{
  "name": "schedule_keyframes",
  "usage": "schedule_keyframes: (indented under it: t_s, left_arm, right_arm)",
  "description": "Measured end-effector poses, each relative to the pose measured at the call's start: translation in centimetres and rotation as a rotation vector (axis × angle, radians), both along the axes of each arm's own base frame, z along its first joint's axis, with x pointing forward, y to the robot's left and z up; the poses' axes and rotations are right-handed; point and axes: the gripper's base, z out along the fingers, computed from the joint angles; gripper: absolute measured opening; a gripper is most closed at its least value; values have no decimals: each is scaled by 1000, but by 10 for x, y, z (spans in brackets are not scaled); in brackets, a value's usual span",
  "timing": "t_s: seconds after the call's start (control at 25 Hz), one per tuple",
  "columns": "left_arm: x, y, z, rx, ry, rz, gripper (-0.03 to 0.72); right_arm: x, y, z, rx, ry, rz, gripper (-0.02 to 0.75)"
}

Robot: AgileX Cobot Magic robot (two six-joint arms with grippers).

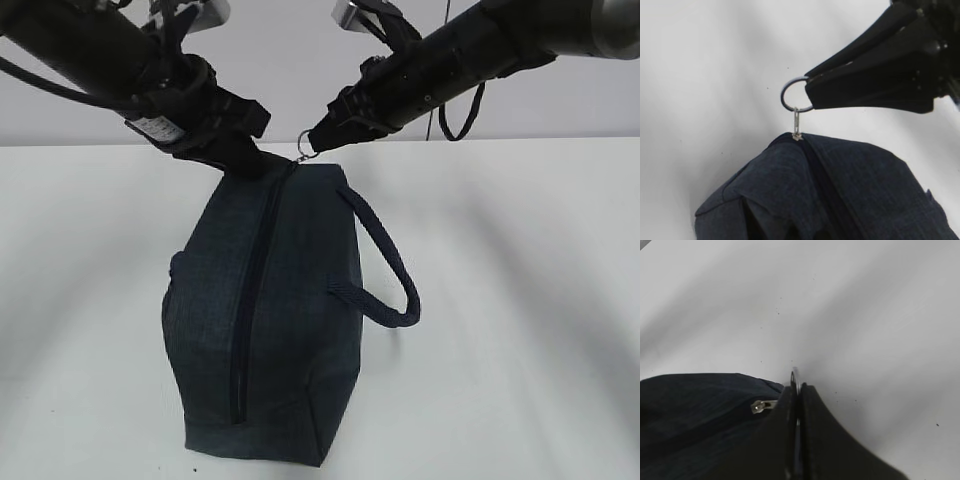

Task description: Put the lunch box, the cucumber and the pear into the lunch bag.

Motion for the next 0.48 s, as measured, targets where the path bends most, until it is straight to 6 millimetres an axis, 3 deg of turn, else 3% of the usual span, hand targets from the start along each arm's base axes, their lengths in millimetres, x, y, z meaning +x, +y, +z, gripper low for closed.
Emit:
schedule_keyframes:
  t_s: [0.48]
  left_arm:
    - [-12, -3, 22, -72, -49, -82, 3]
  right_arm:
    - [8, 2, -33, -5, 76, -16, 6]
